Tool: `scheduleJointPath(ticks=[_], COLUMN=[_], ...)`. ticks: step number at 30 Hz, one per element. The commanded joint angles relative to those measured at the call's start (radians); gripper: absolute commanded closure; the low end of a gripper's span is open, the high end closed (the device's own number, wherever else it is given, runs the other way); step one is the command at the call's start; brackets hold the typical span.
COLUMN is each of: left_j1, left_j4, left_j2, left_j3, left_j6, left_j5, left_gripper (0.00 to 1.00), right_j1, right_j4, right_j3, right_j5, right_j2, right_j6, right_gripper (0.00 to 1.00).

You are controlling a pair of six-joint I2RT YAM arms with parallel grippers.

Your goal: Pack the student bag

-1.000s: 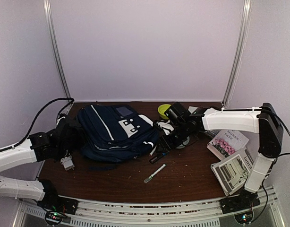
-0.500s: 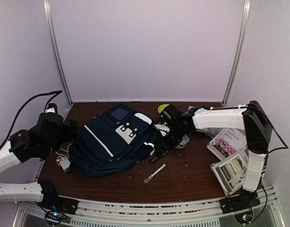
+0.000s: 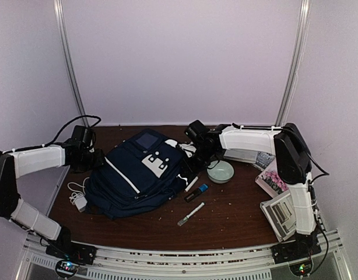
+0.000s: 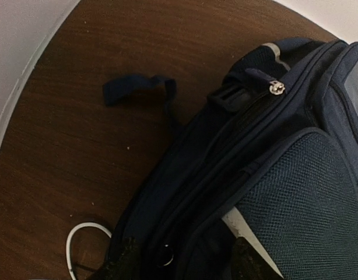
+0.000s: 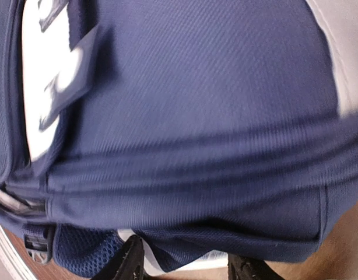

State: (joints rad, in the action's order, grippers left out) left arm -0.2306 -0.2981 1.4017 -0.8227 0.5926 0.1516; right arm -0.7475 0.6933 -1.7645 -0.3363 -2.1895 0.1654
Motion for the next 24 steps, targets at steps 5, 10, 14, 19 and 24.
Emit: scheduleJointPath(ticks=[5,10,14,19,24], left_j1=[-0.070,-0.232,-0.312,-0.483,-0.522], left_j4=[0.236,0.240,0.146,-0.057,-0.192], left_j2=[0.011,-0.101,-0.265,-0.436,-0.347], left_j3=[0.144,0.199,0.229,0.129,-0.020], left_j6=[0.033,-0.001,0.000,-0.164,-0.392], left_j5=[-0.194,-0.244,-0.222,-0.034,-0.026], left_gripper=[0.50,0.48,0.47,0.42,0.36], right_j1=[0.078,0.085,0.089,0.111,0.182], right_j4=[0.079,-0.009,-0.063,-0.087,-0.132], right_j3=[-0.604,-0.652,-0.616,-0.526,-0.241], right_j5=[-0.024,-0.064,-0.085,-0.101,-0.076], right_j2=[-0.301,-0.301,-0.205,-0.033,0.204], right_j6=[-0.048,-0.033,-0.029,-0.018,0.050], right_gripper=[0.52,0.53,0.52,0.47,0.44])
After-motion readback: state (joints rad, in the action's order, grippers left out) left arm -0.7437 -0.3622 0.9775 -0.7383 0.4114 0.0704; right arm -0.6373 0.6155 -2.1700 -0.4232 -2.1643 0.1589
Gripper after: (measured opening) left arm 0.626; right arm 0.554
